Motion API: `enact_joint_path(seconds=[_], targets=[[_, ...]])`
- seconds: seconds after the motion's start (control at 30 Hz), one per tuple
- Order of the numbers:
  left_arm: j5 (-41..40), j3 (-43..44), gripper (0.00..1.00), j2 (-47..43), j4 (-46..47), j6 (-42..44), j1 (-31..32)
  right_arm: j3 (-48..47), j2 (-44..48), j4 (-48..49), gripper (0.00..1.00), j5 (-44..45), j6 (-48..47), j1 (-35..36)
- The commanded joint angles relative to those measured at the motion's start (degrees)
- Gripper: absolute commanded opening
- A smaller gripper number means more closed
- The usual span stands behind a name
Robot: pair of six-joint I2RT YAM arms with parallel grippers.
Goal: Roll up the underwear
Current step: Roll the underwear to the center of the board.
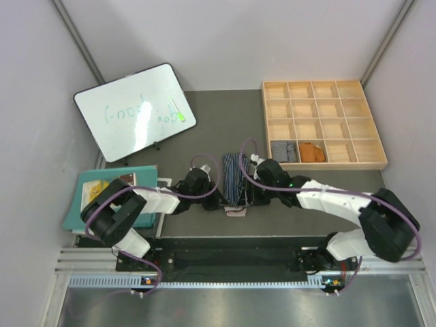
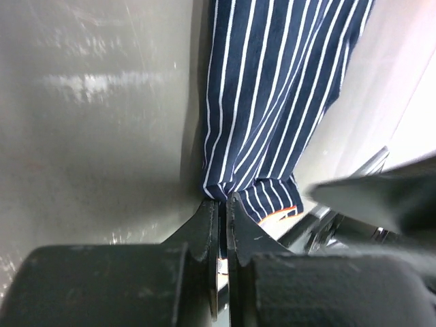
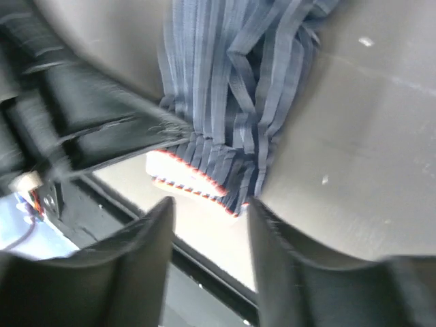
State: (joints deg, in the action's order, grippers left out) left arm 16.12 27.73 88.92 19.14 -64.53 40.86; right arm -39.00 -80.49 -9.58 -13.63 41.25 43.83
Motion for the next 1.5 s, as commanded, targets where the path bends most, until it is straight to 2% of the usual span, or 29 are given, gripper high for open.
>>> enact_joint_path(seconds=[0.0, 0.13, 0.23, 0.27, 0.37, 0.5, 0.77, 1.17, 1.3, 1.47], targets=[[5.41, 4.44, 0.00, -0.77, -13.56, 5.37, -0.61, -1.95, 9.46, -1.59, 0.54, 6.85, -11.80, 5.11], [13.46, 5.76, 0.00, 0.02, -18.86, 8.11, -3.06, -0.81, 12.02, 1.75, 0.63, 14.84, -20.14, 15.02], [18.67, 5.76, 0.00, 0.63, -21.57, 8.11, -5.26, -0.37, 10.97, 4.91, 0.64, 23.01, -23.57, 21.01], [19.64, 5.76, 0.00, 0.55, -22.38, 8.19, -5.61, -0.02, 10.71, 6.23, 0.65, 27.21, -24.37, 24.94], [22.10, 6.20, 0.00, 0.63, -25.19, 8.63, -6.76, 0.33, 8.86, 9.22, 0.66, 31.36, -26.84, 29.62], [25.10, 6.29, 0.00, 1.60, -27.22, 9.16, -8.51, -0.54, 5.53, 13.27, 0.68, 30.68, -29.47, 33.23], [27.82, 5.76, 0.00, 2.48, -30.73, 11.71, -11.85, -3.10, -3.17, 13.89, 0.70, 28.92, -31.32, 35.97], [29.14, 6.38, 0.00, 2.83, -32.67, 13.20, -13.18, -4.59, -8.02, 14.86, 0.69, 27.61, -32.47, 36.85], [29.58, 6.29, 0.00, 3.18, -32.32, 13.29, -13.53, -4.68, -9.42, 15.39, 0.53, 26.02, -32.99, 36.85], [29.85, 6.29, 0.00, 2.66, -32.14, 13.12, -13.70, -5.47, -11.62, 14.42, 0.44, 25.76, -32.91, 36.85]])
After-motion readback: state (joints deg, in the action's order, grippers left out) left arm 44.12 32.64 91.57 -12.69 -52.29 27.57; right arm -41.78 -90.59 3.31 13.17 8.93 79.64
